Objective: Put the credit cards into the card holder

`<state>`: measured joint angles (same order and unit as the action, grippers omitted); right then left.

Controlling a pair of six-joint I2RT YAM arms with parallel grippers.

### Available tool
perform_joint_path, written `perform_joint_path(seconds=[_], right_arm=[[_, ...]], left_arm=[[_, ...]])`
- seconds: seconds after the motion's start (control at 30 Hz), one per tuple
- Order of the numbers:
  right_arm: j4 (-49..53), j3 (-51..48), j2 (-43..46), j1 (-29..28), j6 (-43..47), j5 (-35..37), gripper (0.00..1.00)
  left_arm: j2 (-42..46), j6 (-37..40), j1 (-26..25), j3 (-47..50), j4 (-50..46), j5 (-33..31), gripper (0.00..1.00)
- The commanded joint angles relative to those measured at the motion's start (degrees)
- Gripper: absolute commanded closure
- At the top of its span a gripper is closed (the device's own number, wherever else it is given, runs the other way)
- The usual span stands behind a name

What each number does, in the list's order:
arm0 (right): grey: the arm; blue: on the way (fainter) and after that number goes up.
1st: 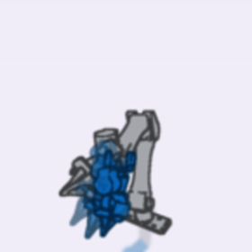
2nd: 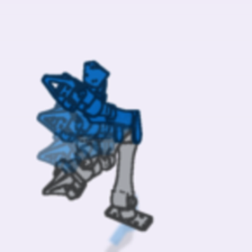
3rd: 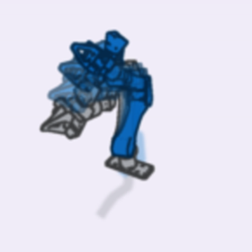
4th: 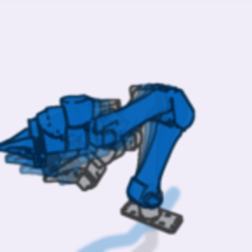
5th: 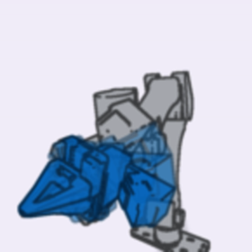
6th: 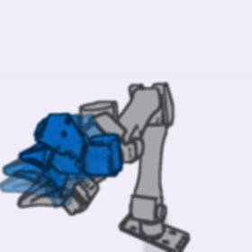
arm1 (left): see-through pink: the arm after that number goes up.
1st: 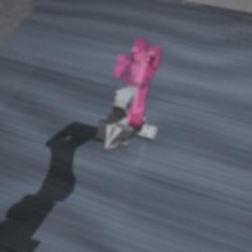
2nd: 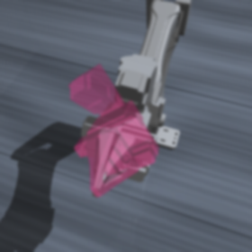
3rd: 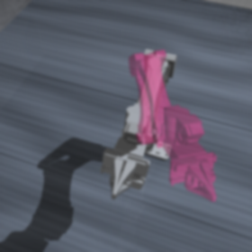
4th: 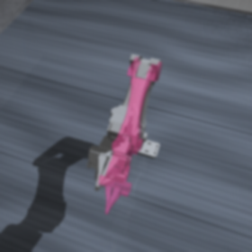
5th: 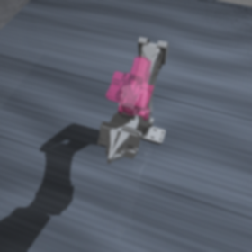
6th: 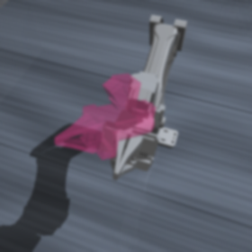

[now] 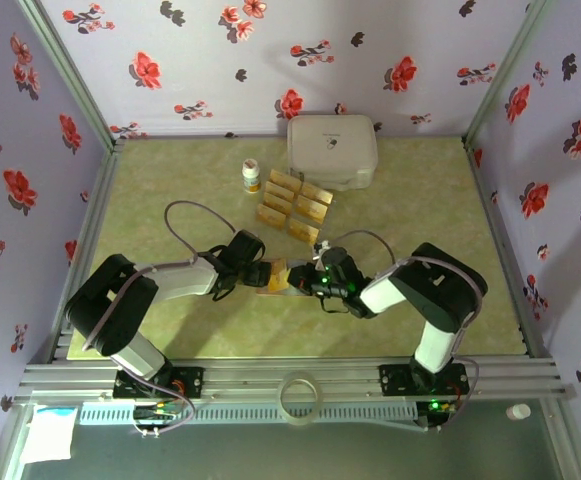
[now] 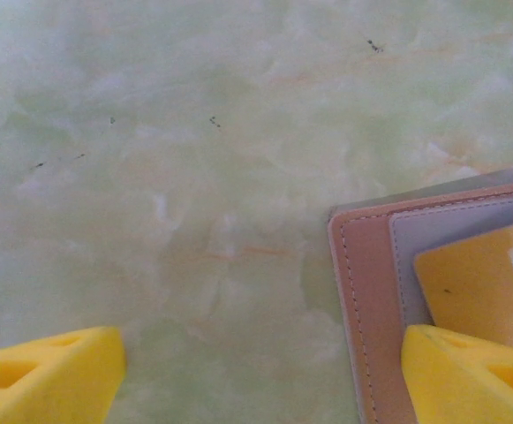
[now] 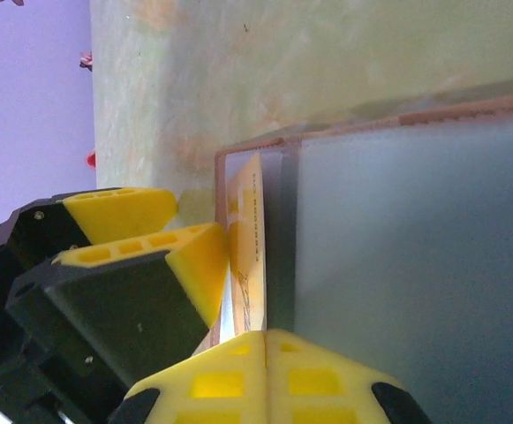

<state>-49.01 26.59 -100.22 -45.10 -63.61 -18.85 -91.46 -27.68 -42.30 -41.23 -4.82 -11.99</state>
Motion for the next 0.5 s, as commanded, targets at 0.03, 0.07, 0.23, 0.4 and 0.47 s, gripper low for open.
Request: perform_joint_path(seconds=[0.03,0.07,0.23,0.4,0.47], right_arm=[[2.2,-3.2,5.5,0.4,1.1,3.0,1.0],[2.9,-3.7,6.6,0.5,1.4,3.6,1.0],[8.6,-5.3,13.6,0.9,4.2,7.1,1.0],[7.3,-7.5,17.3,0.8,4.7,10.7,1.0],[5.4,-8.4,17.6,0.8,4.5,11.8,1.0]], left_arm=[[-2.9,-0.4,0.9,2.3,-1.7,2.9,0.17],[-2.8,-0.5,0.9,2.3,-1.8,2.8,0.17],[-2.1,-1.3,0.9,2.8,-2.6,2.3,0.17],[-0.7,-2.3,0.9,3.8,-3.2,1.7,0.17],[-0.6,-2.5,0.9,3.8,-3.4,1.5,0.17]])
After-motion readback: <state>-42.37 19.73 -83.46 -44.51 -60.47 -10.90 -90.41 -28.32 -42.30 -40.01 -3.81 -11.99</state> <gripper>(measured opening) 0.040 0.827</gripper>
